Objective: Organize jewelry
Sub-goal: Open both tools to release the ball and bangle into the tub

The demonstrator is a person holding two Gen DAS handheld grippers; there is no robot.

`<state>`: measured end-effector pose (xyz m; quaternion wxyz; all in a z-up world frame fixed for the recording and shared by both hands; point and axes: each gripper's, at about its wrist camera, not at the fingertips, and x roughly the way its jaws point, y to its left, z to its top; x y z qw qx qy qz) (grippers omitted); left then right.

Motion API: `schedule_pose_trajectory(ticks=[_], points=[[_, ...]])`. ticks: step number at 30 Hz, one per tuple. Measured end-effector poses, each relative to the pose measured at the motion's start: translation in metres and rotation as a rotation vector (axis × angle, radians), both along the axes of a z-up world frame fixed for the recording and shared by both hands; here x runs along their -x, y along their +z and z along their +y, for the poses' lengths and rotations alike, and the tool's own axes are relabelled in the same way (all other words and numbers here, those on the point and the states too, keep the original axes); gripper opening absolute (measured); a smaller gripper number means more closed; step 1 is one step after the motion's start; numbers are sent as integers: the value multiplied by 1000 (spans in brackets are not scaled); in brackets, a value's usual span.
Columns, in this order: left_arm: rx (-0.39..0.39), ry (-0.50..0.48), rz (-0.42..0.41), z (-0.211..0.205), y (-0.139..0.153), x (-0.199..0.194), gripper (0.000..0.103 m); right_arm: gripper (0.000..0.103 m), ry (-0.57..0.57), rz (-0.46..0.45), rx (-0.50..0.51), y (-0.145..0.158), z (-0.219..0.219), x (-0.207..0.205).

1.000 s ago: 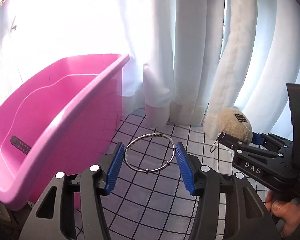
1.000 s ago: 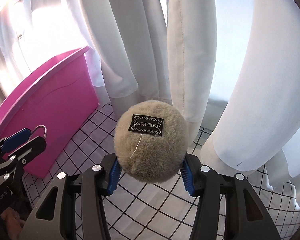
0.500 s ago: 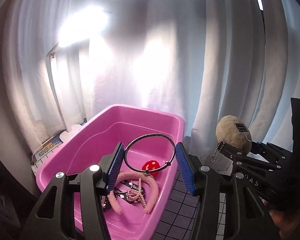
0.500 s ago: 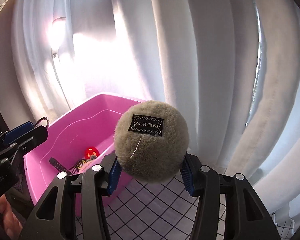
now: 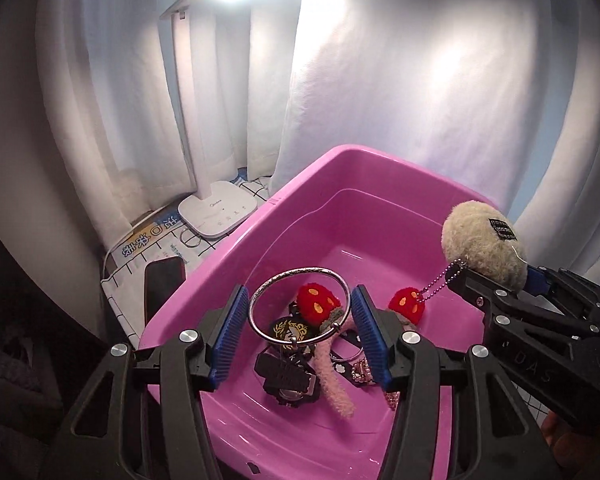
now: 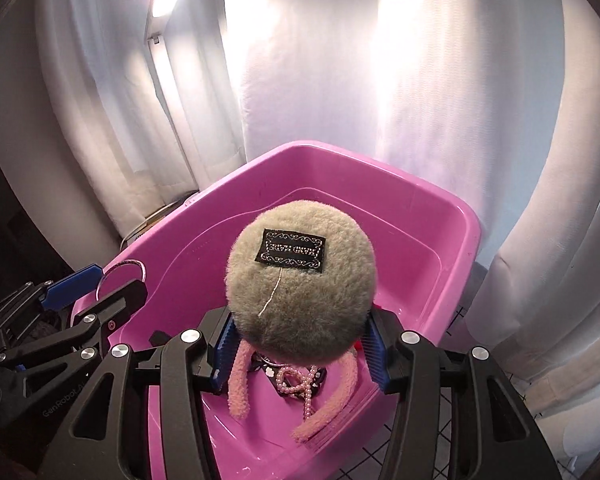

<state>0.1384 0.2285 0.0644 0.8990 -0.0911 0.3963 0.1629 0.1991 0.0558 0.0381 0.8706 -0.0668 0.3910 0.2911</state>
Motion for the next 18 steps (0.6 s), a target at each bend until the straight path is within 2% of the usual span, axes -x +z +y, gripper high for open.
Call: schedule_pose_trajectory(ticks=[2,3,4,5,7,13,18], points=[[28,-3,20,6,-5,-2,54,58,-8,23,18,-4,3,-7],[46,-5,27,9,-7,-3,64,61,-15,29,20,-5,3,-9],[51,2,26,11,-8,-3,82,62,-25,30,25,-4,6,-12],[42,15,18,12,-6,-1,89,64,-40,26,32,-3,6,-13],[34,11,9,15,-5,0,91,67,-63,20,40,-1,4,-15],[49,-2,50,14,-11,-1,93,67,-115,20,56,-3,-1,-16],[26,3,72,7,-14,2,93,67,-140,21,58,-2,-10,-4]])
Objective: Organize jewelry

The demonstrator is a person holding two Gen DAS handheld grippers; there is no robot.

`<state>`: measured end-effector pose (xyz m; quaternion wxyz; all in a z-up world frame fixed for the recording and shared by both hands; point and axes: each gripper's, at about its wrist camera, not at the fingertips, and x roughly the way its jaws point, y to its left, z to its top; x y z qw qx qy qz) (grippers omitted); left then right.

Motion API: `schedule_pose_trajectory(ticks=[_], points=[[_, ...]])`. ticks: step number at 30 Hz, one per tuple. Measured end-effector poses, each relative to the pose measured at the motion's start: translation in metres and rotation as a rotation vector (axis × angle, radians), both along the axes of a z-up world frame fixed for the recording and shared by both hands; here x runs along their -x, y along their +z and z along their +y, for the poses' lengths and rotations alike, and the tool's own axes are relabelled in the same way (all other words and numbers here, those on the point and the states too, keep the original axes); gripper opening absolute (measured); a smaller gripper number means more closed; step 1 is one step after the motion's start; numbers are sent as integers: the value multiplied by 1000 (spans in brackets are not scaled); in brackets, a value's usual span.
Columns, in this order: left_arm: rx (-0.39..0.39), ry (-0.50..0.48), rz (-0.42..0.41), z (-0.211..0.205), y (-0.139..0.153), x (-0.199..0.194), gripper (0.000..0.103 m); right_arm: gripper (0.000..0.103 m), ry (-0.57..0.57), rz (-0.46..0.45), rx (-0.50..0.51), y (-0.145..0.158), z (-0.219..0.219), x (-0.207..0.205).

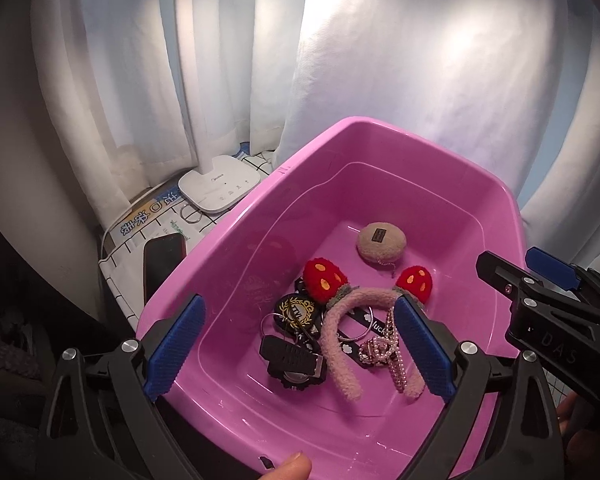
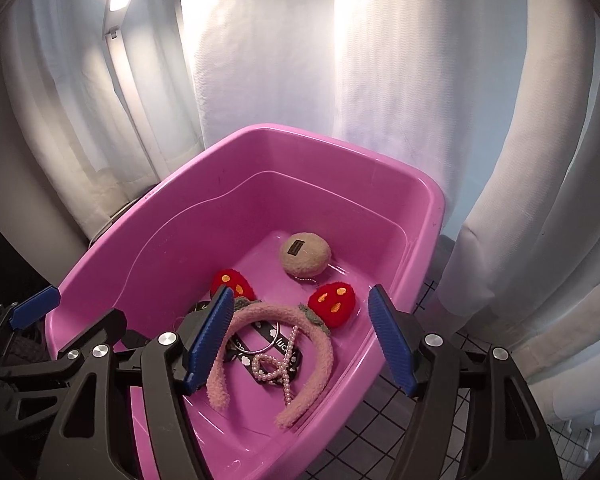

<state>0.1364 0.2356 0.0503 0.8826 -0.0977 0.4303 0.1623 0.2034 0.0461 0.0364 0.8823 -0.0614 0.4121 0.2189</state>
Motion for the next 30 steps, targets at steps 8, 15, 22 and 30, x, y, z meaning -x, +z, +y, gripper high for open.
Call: schedule_pose_trajectory(ticks=[8,15,22,30], points=[[-15,-1,-9,-8,7,4,93,67,-13,3,-25,0,-14,17],[-25,-2,-17,-12,13,8,93,67,-24,-5,-34,1,-22,24],[-29,15,-19,-12,17,12,93,67,-31,-15,-42,5,-27,30],[-46,23,-10,-15,19,17,94,67,-33,-19,-46,5,-31,36]])
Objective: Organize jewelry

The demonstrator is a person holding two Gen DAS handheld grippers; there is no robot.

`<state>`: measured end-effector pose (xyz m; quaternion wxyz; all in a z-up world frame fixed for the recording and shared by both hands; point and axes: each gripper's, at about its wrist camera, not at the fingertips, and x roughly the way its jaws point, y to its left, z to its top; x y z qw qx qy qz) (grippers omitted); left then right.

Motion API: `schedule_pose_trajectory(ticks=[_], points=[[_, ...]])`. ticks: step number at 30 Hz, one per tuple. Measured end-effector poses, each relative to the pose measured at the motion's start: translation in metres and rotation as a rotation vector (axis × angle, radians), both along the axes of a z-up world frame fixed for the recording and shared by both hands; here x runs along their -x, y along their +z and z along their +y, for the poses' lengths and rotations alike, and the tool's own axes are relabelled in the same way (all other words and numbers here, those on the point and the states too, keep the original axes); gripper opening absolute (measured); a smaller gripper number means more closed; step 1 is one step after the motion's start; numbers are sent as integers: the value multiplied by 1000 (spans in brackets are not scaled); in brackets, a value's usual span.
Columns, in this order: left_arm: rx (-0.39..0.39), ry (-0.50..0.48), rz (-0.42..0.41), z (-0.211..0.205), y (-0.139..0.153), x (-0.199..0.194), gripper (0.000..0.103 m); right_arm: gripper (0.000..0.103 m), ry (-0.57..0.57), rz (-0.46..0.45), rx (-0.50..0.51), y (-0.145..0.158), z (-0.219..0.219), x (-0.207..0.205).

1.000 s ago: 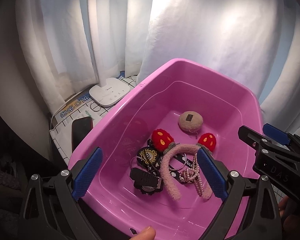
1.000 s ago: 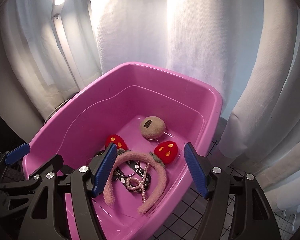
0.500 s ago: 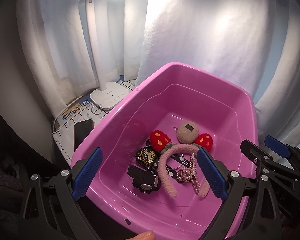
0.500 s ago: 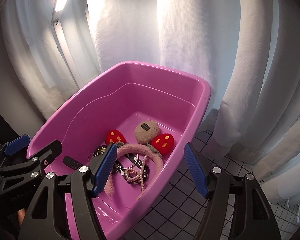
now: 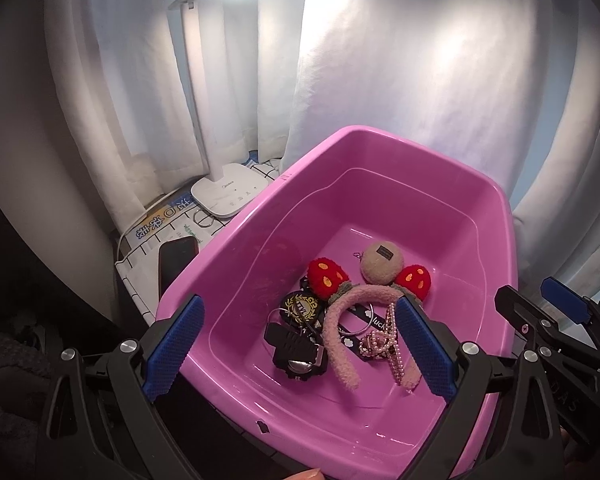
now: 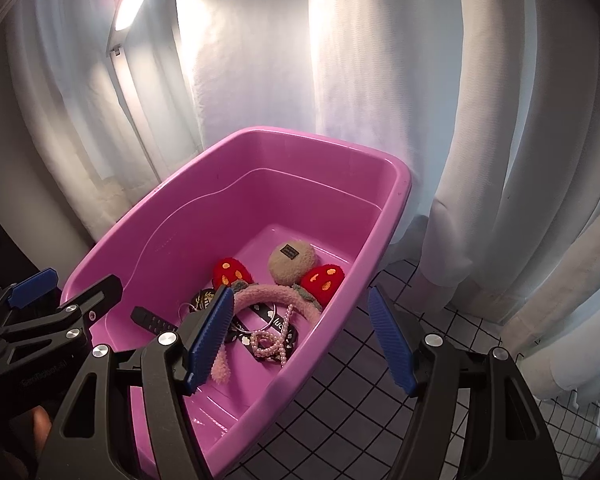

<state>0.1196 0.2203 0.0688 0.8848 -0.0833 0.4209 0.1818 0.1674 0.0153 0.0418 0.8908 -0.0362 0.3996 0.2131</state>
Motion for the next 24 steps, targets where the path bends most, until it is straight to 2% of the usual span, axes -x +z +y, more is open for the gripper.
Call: schedule_pose_trajectory(ticks=[24], points=[[-12,5,-4,-6,15,12,95,67,14,-26,0,10,-3,16]])
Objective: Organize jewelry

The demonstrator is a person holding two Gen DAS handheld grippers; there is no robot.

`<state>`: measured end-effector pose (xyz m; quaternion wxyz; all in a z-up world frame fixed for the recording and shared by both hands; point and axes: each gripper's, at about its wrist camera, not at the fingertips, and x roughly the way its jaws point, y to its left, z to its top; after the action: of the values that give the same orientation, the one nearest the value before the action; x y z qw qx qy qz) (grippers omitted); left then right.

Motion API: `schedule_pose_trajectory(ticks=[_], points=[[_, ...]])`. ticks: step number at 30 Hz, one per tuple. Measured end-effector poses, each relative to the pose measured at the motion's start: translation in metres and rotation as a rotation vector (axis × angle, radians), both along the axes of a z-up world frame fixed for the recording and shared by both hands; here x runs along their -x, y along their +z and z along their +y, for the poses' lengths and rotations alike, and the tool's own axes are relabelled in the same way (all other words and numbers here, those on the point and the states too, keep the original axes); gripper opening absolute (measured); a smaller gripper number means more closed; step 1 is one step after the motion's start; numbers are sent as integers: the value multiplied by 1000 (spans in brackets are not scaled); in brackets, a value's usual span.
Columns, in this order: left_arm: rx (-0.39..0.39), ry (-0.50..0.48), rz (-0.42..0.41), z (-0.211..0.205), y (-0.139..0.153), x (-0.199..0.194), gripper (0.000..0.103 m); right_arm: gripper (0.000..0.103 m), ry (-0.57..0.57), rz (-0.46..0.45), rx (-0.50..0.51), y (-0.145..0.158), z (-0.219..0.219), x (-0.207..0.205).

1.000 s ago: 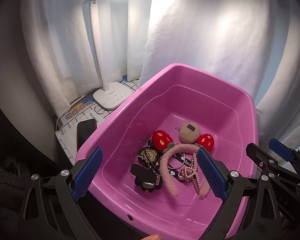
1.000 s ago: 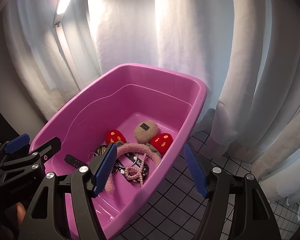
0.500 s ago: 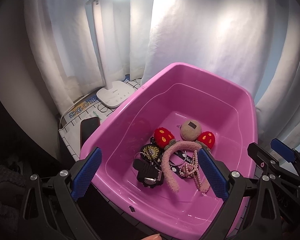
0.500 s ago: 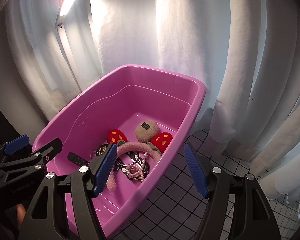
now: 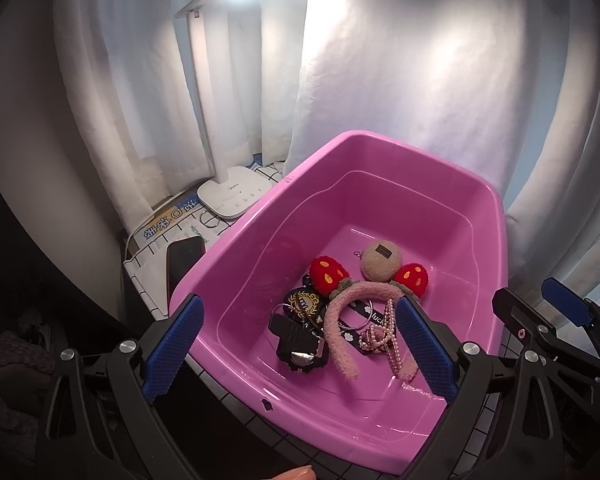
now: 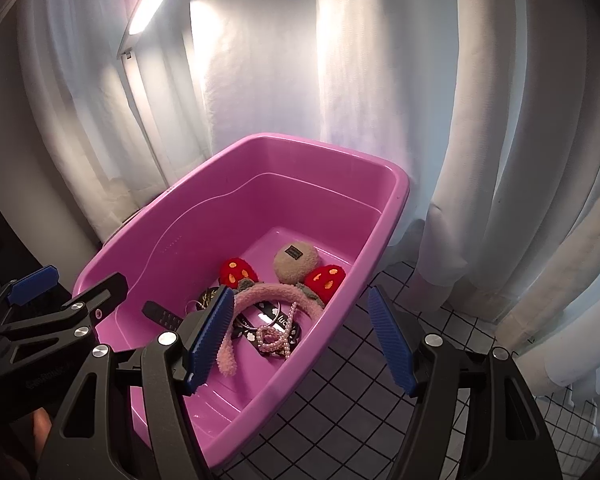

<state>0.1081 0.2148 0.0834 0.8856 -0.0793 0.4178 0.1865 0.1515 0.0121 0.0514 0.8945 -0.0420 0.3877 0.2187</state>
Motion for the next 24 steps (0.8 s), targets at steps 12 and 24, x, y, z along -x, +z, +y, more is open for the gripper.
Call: schedule_pose_trajectory(ticks=[12,24], points=[[0,4,-9,-2,3,3,95,67,-8,-7,2,2,-5,3],[4,6,-9,-4,5,5,95,67,-19,-5,-2,3,-8,4]])
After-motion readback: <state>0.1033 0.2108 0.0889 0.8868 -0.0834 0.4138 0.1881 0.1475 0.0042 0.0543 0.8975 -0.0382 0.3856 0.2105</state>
